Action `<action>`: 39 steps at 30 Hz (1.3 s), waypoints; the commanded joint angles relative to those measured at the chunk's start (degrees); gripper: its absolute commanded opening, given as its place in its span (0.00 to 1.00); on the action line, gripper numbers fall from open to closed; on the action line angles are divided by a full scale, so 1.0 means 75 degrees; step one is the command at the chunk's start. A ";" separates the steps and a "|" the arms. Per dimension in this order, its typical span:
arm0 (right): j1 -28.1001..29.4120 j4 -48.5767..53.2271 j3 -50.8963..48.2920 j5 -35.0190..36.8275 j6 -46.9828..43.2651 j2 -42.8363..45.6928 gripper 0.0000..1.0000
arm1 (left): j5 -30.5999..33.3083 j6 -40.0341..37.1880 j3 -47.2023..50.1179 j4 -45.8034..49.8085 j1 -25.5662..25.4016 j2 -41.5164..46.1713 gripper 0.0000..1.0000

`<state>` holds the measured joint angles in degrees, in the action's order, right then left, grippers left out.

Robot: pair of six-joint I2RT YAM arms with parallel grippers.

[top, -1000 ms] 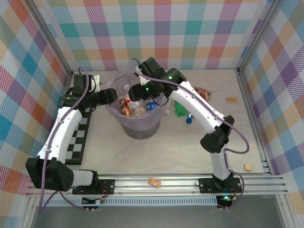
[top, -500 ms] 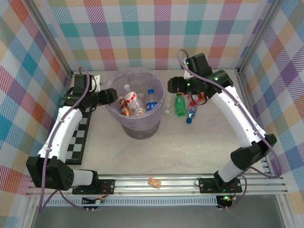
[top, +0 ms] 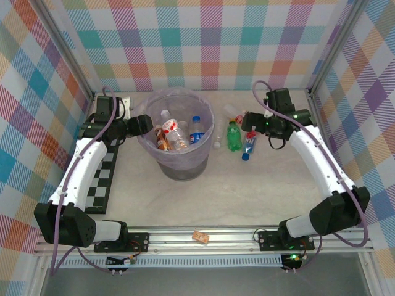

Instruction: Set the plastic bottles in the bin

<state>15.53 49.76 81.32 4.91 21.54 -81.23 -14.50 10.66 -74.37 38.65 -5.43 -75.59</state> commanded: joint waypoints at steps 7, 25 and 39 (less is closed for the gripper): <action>-0.0660 -0.0965 -0.0743 -0.1248 0.0530 -0.1106 1.00 | 0.0070 -0.0132 0.0092 0.0089 0.0091 -0.0096 0.71; -0.1221 -0.2495 -0.0785 -0.2163 0.1536 -0.3517 0.88 | 0.0135 -0.0149 0.0063 0.0102 0.0091 -0.0217 0.71; -0.1439 -0.2568 -0.0995 -0.2165 0.1401 -0.3787 0.63 | 0.0111 -0.0155 0.0015 0.0084 0.0091 -0.0224 0.71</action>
<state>5.52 30.89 74.24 -10.55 32.34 -109.58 -14.52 10.68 -74.39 38.54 -5.43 -76.25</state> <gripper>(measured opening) 0.644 0.708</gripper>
